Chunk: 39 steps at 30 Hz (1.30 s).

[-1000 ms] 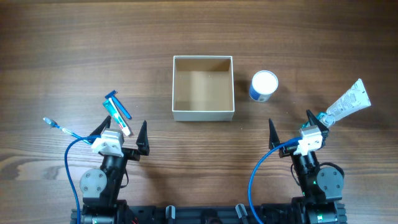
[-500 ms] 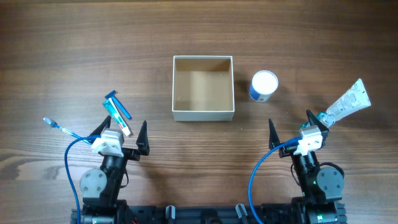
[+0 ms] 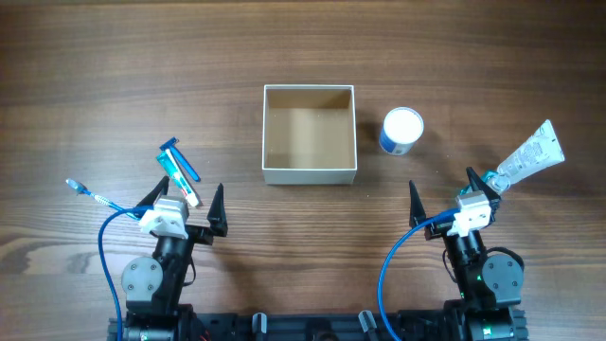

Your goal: Pack container

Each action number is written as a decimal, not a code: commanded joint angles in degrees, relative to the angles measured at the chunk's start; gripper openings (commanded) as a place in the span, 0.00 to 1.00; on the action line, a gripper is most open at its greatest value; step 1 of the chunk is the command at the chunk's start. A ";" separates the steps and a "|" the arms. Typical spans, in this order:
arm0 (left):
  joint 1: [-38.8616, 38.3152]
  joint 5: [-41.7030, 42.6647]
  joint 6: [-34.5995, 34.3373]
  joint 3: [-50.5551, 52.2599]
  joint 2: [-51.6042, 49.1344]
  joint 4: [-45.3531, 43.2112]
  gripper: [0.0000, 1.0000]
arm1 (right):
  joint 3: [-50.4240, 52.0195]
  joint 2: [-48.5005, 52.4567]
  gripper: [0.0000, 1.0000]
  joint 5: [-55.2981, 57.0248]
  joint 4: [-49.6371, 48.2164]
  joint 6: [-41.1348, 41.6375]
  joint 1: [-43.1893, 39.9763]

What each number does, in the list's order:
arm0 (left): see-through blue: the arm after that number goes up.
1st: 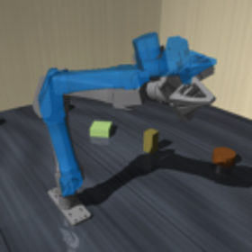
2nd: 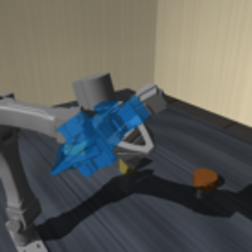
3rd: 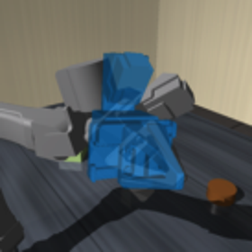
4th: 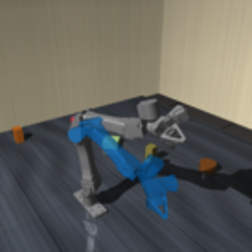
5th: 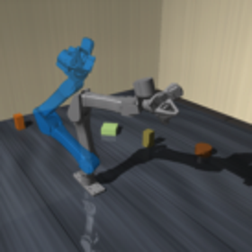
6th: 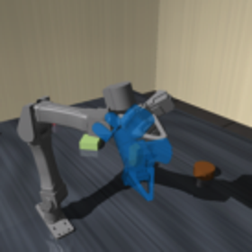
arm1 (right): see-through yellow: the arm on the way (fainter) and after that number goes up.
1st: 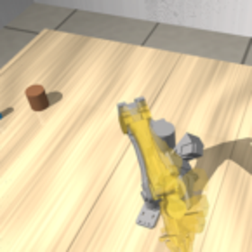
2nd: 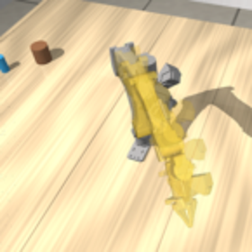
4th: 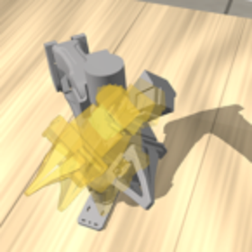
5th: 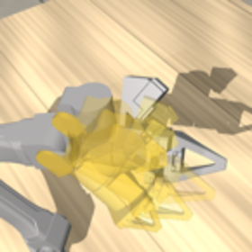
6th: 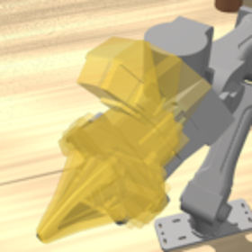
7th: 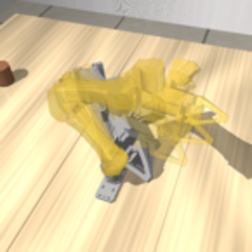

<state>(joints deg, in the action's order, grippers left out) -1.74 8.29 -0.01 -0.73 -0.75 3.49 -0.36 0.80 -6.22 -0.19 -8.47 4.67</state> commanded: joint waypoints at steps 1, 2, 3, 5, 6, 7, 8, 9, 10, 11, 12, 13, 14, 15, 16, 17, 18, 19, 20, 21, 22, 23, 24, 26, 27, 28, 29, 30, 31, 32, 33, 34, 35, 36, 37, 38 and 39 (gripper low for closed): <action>0.37 1.29 1.09 0.42 0.37 -0.02 1.00 | 0.04 0.00 1.00 -0.04 -0.20 -0.52 -0.04; 0.37 1.29 1.09 0.42 0.37 -0.02 1.00 | 0.04 0.00 1.00 -0.04 -0.20 -0.50 -0.04; 0.37 1.29 1.09 0.42 0.37 -0.02 1.00 | 0.04 0.00 1.00 -0.04 -0.20 -0.50 -0.04; 0.37 1.29 1.09 0.42 0.37 -0.02 1.00 | 0.04 0.00 1.00 -0.04 -0.20 -0.50 -0.04; 0.37 1.29 1.09 0.42 0.37 -0.02 1.00 | 0.04 0.00 1.00 -0.04 -0.20 -0.50 -0.04; 0.37 1.29 1.09 0.42 0.37 -0.02 1.00 | 0.04 0.00 1.00 -0.04 -0.20 -0.48 -0.04; 0.37 1.29 1.09 0.42 0.37 -0.02 1.00 | 0.04 0.00 1.00 -0.04 -0.20 -0.50 -0.04; 0.37 1.29 1.09 0.42 0.37 -0.02 1.00 | 0.04 0.00 1.00 -0.04 -0.20 -0.50 -0.04; 0.37 1.29 1.09 0.42 0.37 -0.02 1.00 | 0.04 0.00 1.00 -0.04 -0.20 -0.50 -0.04; 0.37 1.29 1.09 0.42 0.37 -0.02 1.00 | 0.04 0.00 1.00 -0.04 -0.20 -0.50 -0.04; 0.37 1.29 1.09 0.42 0.37 -0.02 1.00 | 0.04 0.00 1.00 -0.04 -0.20 -0.50 -0.04; 0.37 1.29 1.09 0.42 0.37 -0.02 1.00 | 0.04 0.00 1.00 -0.04 -0.20 -0.50 -0.04; 0.37 1.29 1.09 0.42 0.37 -0.02 1.00 | 0.04 0.00 1.00 -0.04 -0.20 -0.50 -0.04; 0.37 1.29 1.09 0.42 0.37 -0.02 1.00 | 0.04 0.00 1.00 -0.04 -0.20 -0.50 -0.04; 0.37 1.29 1.09 0.42 0.37 -0.02 1.00 | 0.04 0.00 1.00 -0.04 -0.20 -0.50 -0.04; 0.37 1.29 1.09 0.42 0.37 -0.02 1.00 | 0.04 0.00 1.00 -0.04 -0.20 -0.52 -0.04; 0.37 1.29 1.09 0.42 0.37 -0.02 1.00 | 0.04 0.00 1.00 -0.04 -0.20 -0.52 -0.04; 0.37 1.25 1.11 0.42 0.37 -0.02 1.00 | 0.04 0.00 1.00 -0.04 -0.22 -0.52 -0.04; 0.37 0.87 1.11 0.42 0.37 0.00 1.00 | 0.04 0.00 1.00 -0.07 -0.22 -0.46 -0.04; 0.37 0.90 1.09 0.42 0.37 -0.02 1.00 | 0.04 0.00 1.00 -0.07 -0.22 -0.48 -0.04; 0.37 0.87 1.09 0.42 0.37 -0.02 1.00 | 0.04 0.00 1.00 -0.04 -0.22 -0.46 -0.04; 0.37 0.87 1.09 0.42 0.37 -0.02 1.00 | 0.04 0.00 1.00 -0.07 -0.20 -0.37 -0.04; 0.37 0.87 1.09 0.42 0.37 -0.02 1.00 | 0.04 0.00 1.00 -0.11 -0.20 -0.33 -0.04; 0.37 0.90 1.09 0.42 0.37 -0.02 1.00 | 0.04 0.11 1.00 -0.26 -0.20 1.16 -0.04; 0.37 0.90 1.07 0.42 0.37 -0.02 1.00 | 0.04 0.20 1.00 -0.26 -0.22 3.02 -0.04; 0.37 0.90 1.07 0.42 0.37 -0.07 1.00 | 0.04 0.22 1.00 -0.11 -0.37 4.55 -0.04; 0.37 0.85 1.01 0.42 0.37 -0.02 1.00 | 0.04 0.22 1.00 -0.07 -0.15 6.12 -0.04; 0.37 0.85 -0.11 0.42 0.33 0.00 1.00 | 0.04 0.35 1.00 -0.13 -0.22 8.79 -0.04; 0.37 0.83 -1.70 0.39 0.31 0.00 1.00 | 0.04 0.57 1.00 -0.33 -0.20 11.32 -0.04; 0.37 0.63 -3.85 0.37 0.31 0.02 1.00 | 0.04 0.85 1.00 -0.35 -0.22 12.85 -0.04; 0.37 0.61 -5.18 0.17 0.31 0.26 1.00 | -0.35 1.29 1.00 -1.16 -0.07 14.08 -0.04; 0.37 0.63 -6.60 -0.24 0.24 0.66 1.00 | -0.76 1.66 1.00 -1.60 0.02 14.36 -0.04; 0.37 0.61 -8.17 -1.11 -0.02 1.33 1.00 | -1.97 2.54 1.00 -1.62 0.50 14.64 -0.04; 0.37 0.63 -9.55 -2.78 -0.70 2.86 1.00 | -4.13 3.96 1.00 -2.23 1.42 14.60 -0.04; 0.37 0.66 -10.19 -4.74 -1.57 4.68 1.00 | -5.99 5.29 1.00 -3.13 1.86 14.49 -0.04; 0.37 0.63 -10.84 -7.37 -2.80 7.17 1.00 | -8.70 7.50 1.00 -4.15 2.49 14.45 -0.04; 0.37 0.63 -10.82 -9.62 -4.02 9.07 1.00 | -11.15 9.55 1.00 -4.63 3.19 14.47 -0.04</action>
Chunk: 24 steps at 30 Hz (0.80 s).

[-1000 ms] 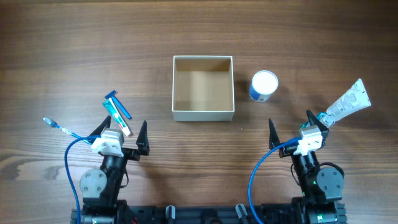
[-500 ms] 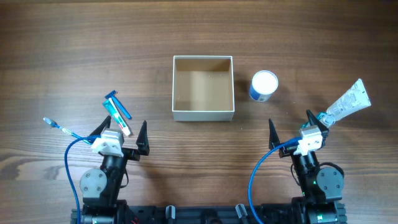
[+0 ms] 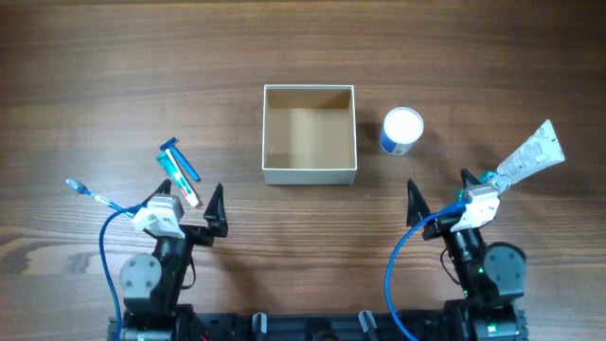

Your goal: Pack container

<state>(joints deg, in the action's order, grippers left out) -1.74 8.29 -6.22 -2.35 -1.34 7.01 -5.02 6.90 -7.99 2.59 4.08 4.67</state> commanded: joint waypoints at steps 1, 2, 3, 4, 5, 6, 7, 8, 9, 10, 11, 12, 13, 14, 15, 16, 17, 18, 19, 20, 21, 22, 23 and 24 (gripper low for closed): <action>0.37 0.63 -4.61 -12.85 -6.47 9.38 1.00 | -11.89 8.46 1.00 -4.33 2.21 1.90 -0.04; 0.37 0.61 -4.61 -16.44 -8.94 12.04 1.00 | -16.20 12.41 1.00 -5.51 4.02 1.90 -0.04; 0.37 -0.04 -4.63 -20.11 -11.69 14.69 1.00 | -20.85 16.59 1.00 -5.99 6.43 1.90 -0.04; 0.37 -0.74 -4.61 -23.15 -14.10 17.07 1.00 | -24.70 19.93 1.00 -6.10 8.63 1.90 -0.04; 0.37 -1.99 -4.61 -27.52 -17.62 20.70 1.00 | -30.56 24.94 1.00 -6.10 12.66 1.88 -0.04; 0.37 -3.02 -4.61 -31.08 -20.52 23.58 1.00 | -35.36 28.89 1.00 -6.05 16.31 1.73 -0.04; 0.37 -4.37 -4.59 -35.32 -24.11 27.12 1.00 | -40.54 33.14 1.00 -6.08 20.46 0.90 -0.04; 0.37 -5.09 -4.57 -38.71 -27.08 29.97 1.00 | -45.72 37.27 1.00 -6.05 24.74 0.02 -0.04; 0.37 -5.42 -4.55 -43.95 -31.58 34.12 1.00 | -53.09 43.12 1.00 -6.05 30.93 -1.55 -0.04; 0.37 -5.35 -4.55 -47.52 -34.84 37.05 1.00 | -58.90 47.82 1.00 -6.05 35.71 -3.15 -0.04; 0.37 -5.35 -4.55 -50.75 -37.81 39.71 1.00 | -64.43 52.19 1.00 -5.79 40.61 -4.52 -0.04; 0.37 -5.35 -4.55 -55.34 -42.01 43.82 1.00 | -71.60 57.96 1.00 -5.38 46.88 -6.34 -0.04; 0.37 -5.35 -4.55 -58.31 -44.76 46.47 1.00 | -76.43 62.07 1.00 -5.40 51.30 -7.34 -0.04; 0.37 -5.29 -4.57 -61.66 -47.87 49.53 1.00 | -80.46 65.70 1.00 -5.40 54.45 -6.97 -0.04; 0.37 -4.66 -4.59 -63.58 -49.72 51.39 1.00 | -82.88 68.19 1.00 -6.01 55.71 -6.84 -0.04; 0.37 -3.61 -4.59 -65.20 -51.36 53.09 1.00 | -84.96 70.38 1.00 -8.24 56.81 -6.88 -0.04; 0.37 -2.86 -4.57 -65.90 -52.28 53.79 1.00 | -85.79 71.71 1.00 -9.90 57.42 -6.93 -0.04; 0.37 -2.78 -4.55 -66.07 -52.89 53.86 1.00 | -85.90 73.02 1.00 -11.17 55.93 -7.19 -0.04; 0.37 -2.80 -4.55 -66.07 -53.13 53.92 1.00 | -85.90 73.83 1.00 -10.82 55.25 -8.22 -0.04; 0.37 -2.78 -4.57 -66.07 -53.42 53.94 1.00 | -85.90 74.55 1.00 -8.92 55.08 -8.41 -0.04; 0.37 -2.78 -4.57 -66.07 -53.59 53.94 1.00 | -85.90 75.49 1.00 -4.57 55.04 -7.32 -0.02; 0.37 -2.78 -4.59 -66.07 -53.70 53.92 1.00 | -85.90 76.70 1.00 0.72 55.04 -5.97 -0.02; 0.37 -2.78 -4.59 -66.07 -53.77 53.92 1.00 | -85.90 77.79 1.00 3.98 55.04 -5.35 -0.02; 0.37 -2.78 -4.59 -66.07 -53.83 53.92 1.00 | -85.90 79.41 1.00 6.43 55.04 -5.44 -0.02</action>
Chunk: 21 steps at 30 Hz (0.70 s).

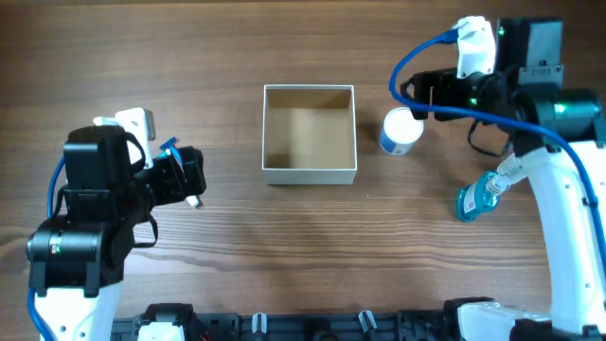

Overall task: Pack container
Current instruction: 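Reach the right gripper to the white cotton-swab tub and grasp it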

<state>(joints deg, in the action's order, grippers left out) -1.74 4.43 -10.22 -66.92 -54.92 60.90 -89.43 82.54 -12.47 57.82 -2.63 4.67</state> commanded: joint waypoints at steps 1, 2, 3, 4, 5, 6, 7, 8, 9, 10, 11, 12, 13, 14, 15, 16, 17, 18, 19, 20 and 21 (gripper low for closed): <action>0.37 1.09 -0.59 -1.51 -0.28 0.02 1.00 | -1.49 5.38 1.00 12.24 -0.13 1.07 -0.02; 0.37 1.09 -0.59 -1.51 -0.28 0.00 1.00 | -1.49 7.06 1.00 12.74 0.02 0.83 0.11; 0.37 1.07 -0.59 -1.51 -0.35 0.00 1.00 | -1.49 8.79 1.00 12.68 0.11 0.20 0.50; 0.37 1.07 -0.59 -1.51 -0.35 0.00 1.00 | -1.46 9.77 1.00 12.68 0.11 -0.13 0.87; 0.37 1.09 -0.59 -1.51 -0.39 0.00 1.00 | -1.46 11.47 1.00 12.72 -0.02 -0.63 1.60; 0.37 1.07 -0.59 -1.51 -0.39 0.00 1.00 | -1.46 13.11 1.00 12.68 -0.22 -1.55 2.29; 0.37 1.07 -0.59 -1.51 -0.46 0.00 1.00 | -1.46 14.45 1.00 12.72 -0.31 -1.95 2.86; 0.37 1.07 -0.59 -1.51 -0.46 0.00 1.00 | -1.46 15.69 1.00 12.72 -0.37 -1.95 3.32; 0.37 1.07 -0.59 -1.51 -0.57 0.00 1.00 | -1.46 17.25 1.00 12.70 -0.42 -1.88 3.65; 0.37 1.07 -0.59 -1.51 -0.70 0.02 1.00 | -1.46 18.99 1.00 12.48 -0.42 -1.66 3.80; 0.37 1.09 -0.59 -1.51 -0.94 0.02 1.00 | -1.42 20.06 1.00 12.20 -0.42 -1.44 3.80; 0.37 1.09 -0.59 -1.51 -1.07 0.02 1.00 | -1.42 21.49 1.00 11.74 -0.39 -1.40 3.80; 0.37 1.09 -0.59 -1.51 -1.36 0.02 1.00 | -1.40 22.60 1.00 11.26 -0.39 -1.42 3.78; 0.37 1.09 -0.59 -1.51 -1.60 0.02 1.00 | -1.38 23.80 1.00 11.10 -0.37 -1.36 3.80; 0.37 1.09 -0.59 -1.51 -1.90 0.02 1.00 | -1.25 24.87 1.00 11.13 -0.39 -1.27 3.80; 0.37 1.09 -0.59 -1.51 -2.14 0.02 1.00 | -1.20 25.57 1.00 10.93 -0.37 -1.25 3.80; 0.37 1.09 -0.59 -1.51 -2.54 0.02 1.00 | -1.20 26.58 1.00 10.45 -0.37 -1.27 3.80; 0.37 1.09 -0.59 -1.51 -2.80 0.02 1.00 | -1.20 27.28 1.00 9.97 -0.39 -1.31 3.80; 0.37 1.09 -0.59 -1.51 -3.02 0.02 1.00 | -1.20 27.87 1.00 9.84 -0.37 -1.31 3.80; 0.37 1.09 -0.59 -1.51 -3.23 0.02 1.00 | -1.09 28.52 1.00 9.84 -0.39 -1.31 3.82; 0.37 1.09 -0.59 -1.51 -3.37 0.02 1.00 | -0.98 28.68 1.00 9.86 -0.35 -1.29 3.85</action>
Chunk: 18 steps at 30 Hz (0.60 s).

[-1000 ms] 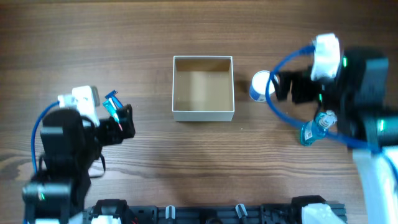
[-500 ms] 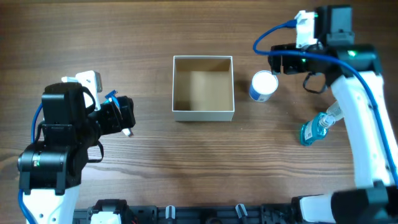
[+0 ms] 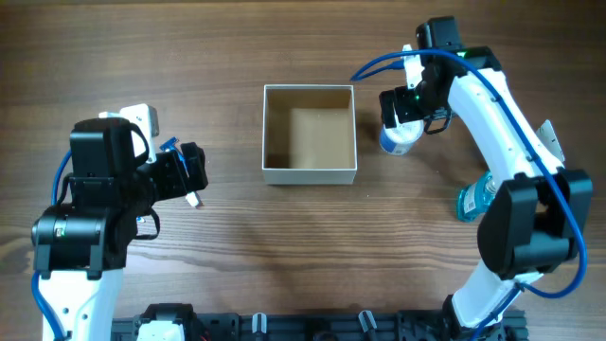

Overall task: Pack container
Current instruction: 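Reach the right gripper to the white cotton-swab tub and grasp it, then carry the tub into the white box with the right gripper and release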

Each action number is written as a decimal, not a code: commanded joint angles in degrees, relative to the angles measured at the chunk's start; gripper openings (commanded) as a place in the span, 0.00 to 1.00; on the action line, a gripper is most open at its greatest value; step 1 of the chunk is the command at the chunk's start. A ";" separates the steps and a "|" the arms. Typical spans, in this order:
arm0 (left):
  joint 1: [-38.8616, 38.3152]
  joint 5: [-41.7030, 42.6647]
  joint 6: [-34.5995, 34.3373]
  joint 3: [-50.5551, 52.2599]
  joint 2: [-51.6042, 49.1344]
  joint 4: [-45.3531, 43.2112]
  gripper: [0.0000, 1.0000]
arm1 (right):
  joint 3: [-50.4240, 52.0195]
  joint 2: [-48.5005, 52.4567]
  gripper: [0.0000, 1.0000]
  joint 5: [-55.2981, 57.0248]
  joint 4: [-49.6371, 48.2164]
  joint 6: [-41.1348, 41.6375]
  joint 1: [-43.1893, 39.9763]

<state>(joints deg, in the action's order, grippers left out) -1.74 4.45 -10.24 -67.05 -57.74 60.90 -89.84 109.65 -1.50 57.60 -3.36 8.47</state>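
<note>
An open white cardboard box [image 3: 309,134] with a brown inside stands at the table's middle, with nothing in it. To its right is a blue jar with a white lid [image 3: 399,140]. My right gripper [image 3: 405,106] hangs over the jar's far side and covers part of the lid; its fingers are hidden. At the left lies a blue and white razor-like item [image 3: 173,148]. My left gripper [image 3: 182,175] is right over it, fingers hidden under the wrist. A clear toothpaste tube [image 3: 547,140] shows only its flat end behind the right arm.
The right arm's white links [image 3: 492,104] reach from the front right across to the jar. A blue cable loop [image 3: 471,201] hangs beside that arm. The left arm's black body [image 3: 95,204] fills the left front.
My right gripper has moved left and toward the front, from beyond the jar to over its lid. The left gripper stays over the razor-like item, barely shifted. The objects lie as before.
At the two oldest moments both arms sat folded at the front edge, grippers open, away from every object. Then the left gripper was over the razor-like item and the right gripper beyond the jar. Now the right one hangs over the jar.
</note>
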 commanded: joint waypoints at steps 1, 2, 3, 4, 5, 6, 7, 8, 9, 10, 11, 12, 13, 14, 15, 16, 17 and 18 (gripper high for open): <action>0.37 1.07 -0.57 -1.38 -0.57 0.02 1.00 | -0.24 2.19 1.00 -1.11 -0.35 -0.55 0.09; 0.37 1.07 -0.57 -1.38 -0.57 0.02 1.00 | -0.13 2.47 1.00 -1.11 -0.37 -0.55 0.09; 0.37 1.07 -0.57 -1.38 -0.57 0.02 1.00 | 0.11 2.80 1.00 -1.11 -0.48 -0.52 0.09; 0.37 1.07 -0.57 -1.38 -0.57 0.02 1.00 | 0.35 3.37 1.00 -1.09 -0.59 -0.13 0.09; 0.37 1.07 -0.57 -1.38 -0.57 0.02 1.00 | 0.35 3.91 1.00 -1.11 -0.59 0.48 0.09; 0.37 1.07 -0.57 -1.38 -0.57 0.02 1.00 | 0.35 4.52 1.00 -1.18 -0.55 0.55 0.09; 0.37 1.07 -0.57 -1.38 -0.55 0.02 1.00 | 0.35 5.20 1.00 -1.18 -0.52 0.55 0.11; 0.37 1.07 -0.57 -1.38 -0.57 0.02 1.00 | 0.39 5.51 1.00 -1.16 -0.42 0.52 0.11; 0.37 1.07 -0.55 -1.38 -0.57 0.02 1.00 | 0.39 5.99 1.00 -1.16 -0.42 0.52 0.15; 0.37 1.07 -0.55 -1.38 -0.55 0.02 1.00 | 0.42 6.23 1.00 -1.16 -0.42 0.55 0.15; 0.37 1.07 -0.55 -1.38 -0.55 0.02 1.00 | 0.42 6.29 1.00 -1.16 -0.44 0.52 0.15; 0.37 1.07 -0.55 -1.38 -0.57 0.02 1.00 | 0.39 6.29 1.00 -1.14 -0.52 0.52 0.15; 0.37 1.07 -0.55 -1.38 -0.57 0.02 1.00 | 0.42 6.29 1.00 -1.16 -0.57 0.50 0.15; 0.37 1.07 -0.55 -1.38 -0.55 0.02 1.00 | 0.42 6.29 1.00 -1.11 -0.50 0.50 0.15; 0.37 1.07 -0.55 -1.38 -0.57 0.02 1.00 | 0.42 6.29 1.00 -1.11 -0.44 0.50 0.15; 0.37 1.07 -0.55 -1.38 -0.55 0.02 1.00 | 0.42 6.29 0.98 -1.16 -0.35 0.55 0.15; 0.37 1.07 -0.55 -1.38 -0.55 0.02 1.00 | 0.42 6.29 0.95 -1.14 -0.17 0.55 0.15; 0.37 1.07 -0.55 -1.38 -0.55 0.02 1.00 | 0.42 6.29 0.90 -1.14 0.04 0.52 0.15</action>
<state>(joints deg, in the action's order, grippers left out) -1.74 4.60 -10.24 -67.05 -58.19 60.90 -89.62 115.22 -1.69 57.23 -3.16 8.47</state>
